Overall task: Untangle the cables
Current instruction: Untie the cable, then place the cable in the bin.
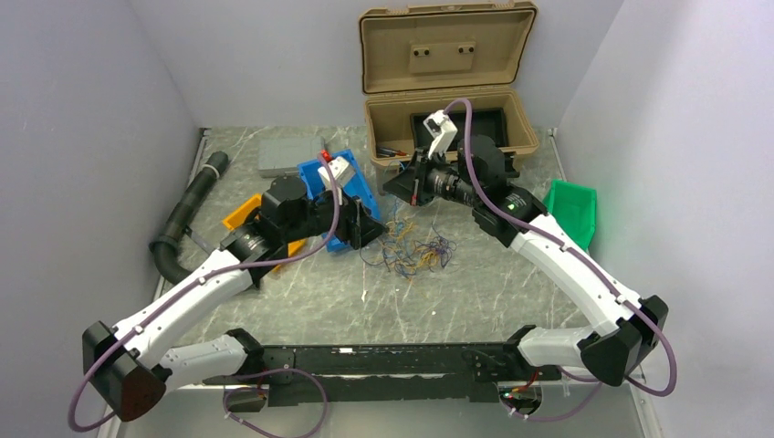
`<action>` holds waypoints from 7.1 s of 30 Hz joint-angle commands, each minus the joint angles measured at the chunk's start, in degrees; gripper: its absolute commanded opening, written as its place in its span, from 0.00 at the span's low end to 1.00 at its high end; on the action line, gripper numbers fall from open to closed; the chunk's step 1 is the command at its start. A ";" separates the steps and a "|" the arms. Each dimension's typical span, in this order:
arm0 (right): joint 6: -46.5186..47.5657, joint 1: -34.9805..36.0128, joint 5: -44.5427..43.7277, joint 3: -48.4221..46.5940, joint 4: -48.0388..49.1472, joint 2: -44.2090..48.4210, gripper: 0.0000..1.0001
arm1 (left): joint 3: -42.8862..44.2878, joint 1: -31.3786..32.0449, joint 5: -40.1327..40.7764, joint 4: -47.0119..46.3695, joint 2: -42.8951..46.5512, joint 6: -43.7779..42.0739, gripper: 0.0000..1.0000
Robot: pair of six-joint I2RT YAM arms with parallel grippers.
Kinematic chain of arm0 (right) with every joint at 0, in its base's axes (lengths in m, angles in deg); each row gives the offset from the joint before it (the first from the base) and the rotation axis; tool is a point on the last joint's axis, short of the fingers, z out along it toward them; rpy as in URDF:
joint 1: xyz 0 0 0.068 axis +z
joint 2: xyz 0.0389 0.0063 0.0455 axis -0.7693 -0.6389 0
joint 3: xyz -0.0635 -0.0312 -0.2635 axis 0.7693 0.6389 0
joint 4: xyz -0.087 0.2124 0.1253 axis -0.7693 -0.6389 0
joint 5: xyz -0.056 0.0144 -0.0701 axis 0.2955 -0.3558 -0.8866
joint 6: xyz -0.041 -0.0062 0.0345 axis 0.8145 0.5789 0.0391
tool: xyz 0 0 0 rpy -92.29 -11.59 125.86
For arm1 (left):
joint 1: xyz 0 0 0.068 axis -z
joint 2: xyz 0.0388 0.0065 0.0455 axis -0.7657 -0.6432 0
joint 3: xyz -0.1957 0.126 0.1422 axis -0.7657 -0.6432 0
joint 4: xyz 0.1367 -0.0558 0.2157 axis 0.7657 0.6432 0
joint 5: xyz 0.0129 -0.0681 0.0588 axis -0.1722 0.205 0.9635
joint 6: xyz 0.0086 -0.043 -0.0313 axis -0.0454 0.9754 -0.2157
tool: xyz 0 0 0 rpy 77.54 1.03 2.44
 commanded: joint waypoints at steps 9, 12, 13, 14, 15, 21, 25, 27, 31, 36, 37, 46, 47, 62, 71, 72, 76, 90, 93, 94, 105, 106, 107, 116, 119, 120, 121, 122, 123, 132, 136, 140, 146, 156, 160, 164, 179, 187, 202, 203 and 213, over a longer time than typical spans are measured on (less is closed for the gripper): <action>-6.39 0.09 6.54 1.16 8.58 1.15 0.00 | 5.39 0.98 2.38 -11.24 -8.40 -2.55 0.71; -7.10 0.06 6.40 1.35 9.19 1.10 0.00 | 5.10 1.01 -1.23 -17.22 -11.20 -1.11 0.65; -7.32 0.07 6.44 1.40 9.30 1.02 0.00 | 4.65 1.01 -2.13 -19.42 -12.02 -0.58 0.58; -7.54 0.10 6.45 1.40 9.60 1.00 0.00 | 4.21 1.01 -2.62 -21.19 -12.75 -0.18 0.45; -7.70 0.08 6.47 1.48 9.77 1.12 0.00 | 4.04 1.00 -2.86 -22.34 -13.34 0.11 0.25; -5.24 -0.01 -0.49 3.24 5.26 4.60 0.39 | 1.95 0.98 1.14 -22.89 -11.65 -0.69 0.00; -2.61 -0.10 -8.64 9.83 3.75 9.96 0.65 | 1.08 -0.06 3.24 -22.13 -10.19 -0.06 0.00; -2.21 -0.14 -12.16 14.99 4.35 13.08 0.71 | 1.25 -0.83 1.90 -22.06 -10.27 0.78 0.00; -1.50 -0.19 -15.75 24.12 7.50 19.62 0.76 | 1.51 -1.55 0.12 -22.06 -10.10 1.51 0.00; 2.07 -0.19 -15.18 33.07 12.31 22.76 0.77 | 2.33 -1.56 -0.75 -21.16 -9.31 1.62 0.00; 2.92 -0.19 -14.68 33.95 12.94 22.41 0.77 | 2.60 -1.60 -0.91 -20.90 -9.20 1.61 0.00; 8.89 -0.23 -10.96 35.20 23.61 9.78 0.86 | 3.72 -1.56 -1.50 -19.68 -8.29 1.75 0.00; 8.75 -0.19 -10.26 35.13 25.42 8.13 0.87 | 3.80 -1.62 -1.58 -19.62 -8.21 1.84 0.00; -16.44 -5.29 -39.21 47.14 17.86 9.48 0.00 | 3.01 -11.30 12.76 -5.59 0.19 4.66 0.00; -6.72 -15.68 -21.96 56.31 22.77 34.40 0.53 | -0.51 -14.29 1.17 -10.53 2.90 4.84 0.00; -4.31 -15.65 -16.97 56.09 25.96 33.85 0.76 | -0.31 -14.29 -1.94 -11.73 2.40 4.86 0.00; 1.51 -15.29 -2.73 51.66 32.05 26.13 1.00 | 1.35 -14.08 -9.28 -13.85 1.00 5.15 0.00; 9.65 0.61 9.28 43.80 48.68 12.26 0.98 | 16.08 0.59 -11.79 -5.47 -2.87 -4.74 0.00; 9.38 2.04 8.88 43.61 51.73 11.37 0.97 | 17.12 1.43 -12.21 -6.35 -3.92 -3.68 0.00; 9.44 2.29 8.60 43.48 52.61 11.15 0.96 | 17.45 1.70 -12.57 -6.31 -4.28 -3.40 0.00; 7.97 3.55 2.48 44.05 51.47 10.37 0.14 | 18.44 3.00 -0.25 -3.78 -5.11 -4.08 0.00; 7.40 3.55 -1.05 45.03 49.44 12.16 0.10 | 17.99 2.95 3.80 -2.43 -4.17 -4.52 0.00; 6.74 3.54 -4.96 46.01 46.90 13.71 0.06 | 17.32 2.95 8.53 -1.45 -3.10 -4.81 0.00; -20.18 0.72 -60.42 45.21 -1.52 29.06 0.00 | 10.66 1.15 43.04 7.26 5.93 -3.57 0.00; -35.98 -2.81 -71.05 43.23 -16.78 32.20 0.00 | 9.02 -1.03 46.52 10.02 8.16 -1.54 0.00; -39.67 -3.88 -72.78 42.76 -20.35 33.07 0.00 | 8.44 -1.94 46.47 10.49 8.78 -1.07 0.00; -41.70 -4.73 -73.80 42.47 -22.50 33.95 0.00 | 7.90 -2.59 46.58 10.85 9.36 -0.48 0.00; -42.58 -5.40 -74.35 42.34 -23.54 34.58 0.00 | 7.40 -3.20 46.54 11.07 9.84 -0.16 0.00; -41.44 -6.00 -74.11 42.45 -22.95 35.07 0.00 | 6.85 -3.59 45.77 10.84 10.24 -0.18 0.00; -18.13 -7.44 -58.60 41.20 -4.81 30.16 0.39 | 8.26 -4.05 30.20 8.77 9.01 -5.10 0.00; -3.68 -7.39 -42.04 38.07 1.21 25.21 0.97 | 12.60 -4.06 25.02 11.08 7.20 -6.34 0.00; 7.18 -7.49 -17.45 39.34 14.47 23.54 0.99 | 15.81 -4.06 16.74 10.53 6.45 -6.58 0.00; 15.27 -4.12 0.84 38.59 30.70 16.77 0.96 | 19.56 -4.01 6.24 11.29 4.59 -6.39 0.00; 25.39 1.51 2.21 29.92 41.55 -2.55 0.87 | 24.95 -4.04 4.85 16.07 3.73 -5.89 0.00; 25.61 1.72 3.85 26.36 46.13 -10.22 0.78 | 26.60 -4.03 6.44 17.76 2.90 -5.43 0.00; 24.62 2.12 4.83 23.00 49.97 -16.41 0.69 | 27.62 -4.00 6.74 18.16 1.71 -5.12 0.00; 17.09 2.10 -21.77 35.35 37.02 4.01 0.00 | 22.60 -4.02 4.49 16.42 1.15 -3.90 0.00; 18.65 2.42 -11.80 33.37 27.50 12.87 0.36 | 21.35 -4.02 4.50 19.18 1.33 -4.80 0.00; 21.73 5.19 13.26 33.72 45.73 -4.03 0.82 | 25.18 -4.01 3.99 20.21 1.20 -4.10 0.00; 21.18 5.59 14.34 34.04 47.10 -4.57 0.82 | 25.24 -4.00 3.97 20.12 1.16 -4.01 0.00; 19.77 9.14 4.48 32.11 55.72 -10.16 0.85 | 27.75 -4.03 2.57 19.91 0.19 -2.86 0.00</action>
